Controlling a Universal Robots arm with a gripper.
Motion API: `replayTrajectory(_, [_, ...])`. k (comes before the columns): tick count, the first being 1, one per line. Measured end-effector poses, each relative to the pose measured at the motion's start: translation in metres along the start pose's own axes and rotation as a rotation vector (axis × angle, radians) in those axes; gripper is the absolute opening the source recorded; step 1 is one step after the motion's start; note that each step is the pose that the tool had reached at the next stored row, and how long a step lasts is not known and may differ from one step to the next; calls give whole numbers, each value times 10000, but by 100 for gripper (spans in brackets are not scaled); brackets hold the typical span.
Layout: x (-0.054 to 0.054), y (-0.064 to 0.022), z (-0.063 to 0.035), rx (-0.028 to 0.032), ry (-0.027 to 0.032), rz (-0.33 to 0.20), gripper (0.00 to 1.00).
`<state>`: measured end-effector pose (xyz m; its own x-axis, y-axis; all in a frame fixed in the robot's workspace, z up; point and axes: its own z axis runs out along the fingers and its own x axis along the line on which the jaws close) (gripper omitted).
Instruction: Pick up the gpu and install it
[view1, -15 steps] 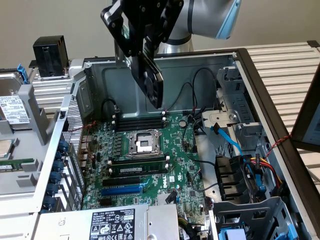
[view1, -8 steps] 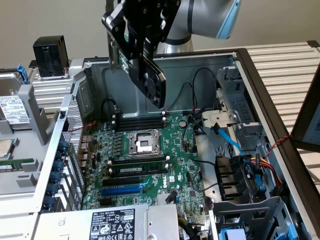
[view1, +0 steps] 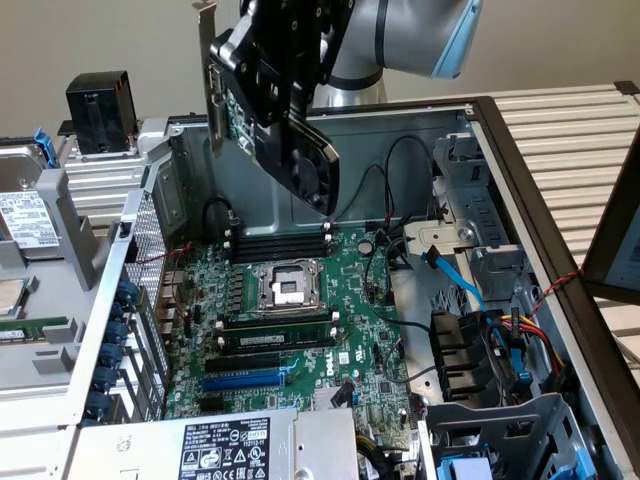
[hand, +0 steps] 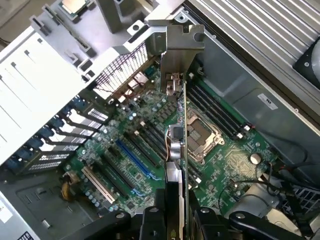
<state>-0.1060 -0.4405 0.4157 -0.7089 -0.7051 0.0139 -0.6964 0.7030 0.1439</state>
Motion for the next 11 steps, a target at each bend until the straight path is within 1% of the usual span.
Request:
replayTrajectory(10, [0, -5, 33, 26, 178, -1825, 27])
replayTrajectory(11, [-1, -6, 36, 37, 194, -2004, 27])
